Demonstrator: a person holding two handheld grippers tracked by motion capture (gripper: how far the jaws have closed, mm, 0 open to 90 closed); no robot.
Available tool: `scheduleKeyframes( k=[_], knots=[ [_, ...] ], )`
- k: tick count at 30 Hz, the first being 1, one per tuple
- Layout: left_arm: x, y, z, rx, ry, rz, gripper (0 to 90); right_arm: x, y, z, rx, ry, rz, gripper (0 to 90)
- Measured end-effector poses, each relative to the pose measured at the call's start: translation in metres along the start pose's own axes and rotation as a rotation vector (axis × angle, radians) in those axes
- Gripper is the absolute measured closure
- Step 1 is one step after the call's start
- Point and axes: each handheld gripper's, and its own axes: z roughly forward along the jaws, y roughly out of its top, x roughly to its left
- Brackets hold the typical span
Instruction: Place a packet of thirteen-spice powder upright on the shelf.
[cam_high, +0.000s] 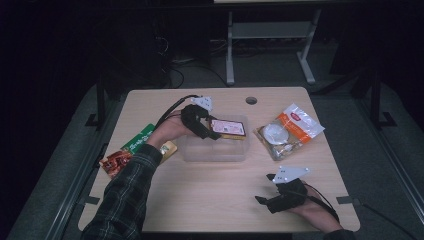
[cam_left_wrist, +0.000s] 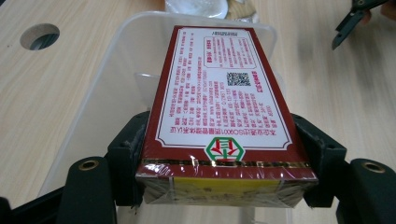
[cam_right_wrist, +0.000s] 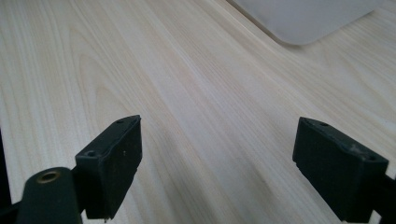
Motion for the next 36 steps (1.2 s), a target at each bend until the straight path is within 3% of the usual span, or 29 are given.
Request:
scheduleKeyframes(
  k=[12, 20, 36],
  knots=[
    [-0.001, 0.009, 0.01, 0.024, -0.007, 0.02, 31.3, 0.0, 0.001, -0.001, -0.01, -0.004, -0.007, 15.8],
    [0.001, 0.015, 0.009, 0.001, -0.005, 0.019, 31.2, 0.0, 0.001, -0.002, -0.014, -0.004, -0.01, 15.8],
    [0.004, 0.022, 0.009, -0.09, -0.011, 0.013, 31.0, 0.0, 0.002, -0.002, -0.013, -0.002, -0.01, 15.8]
  ],
)
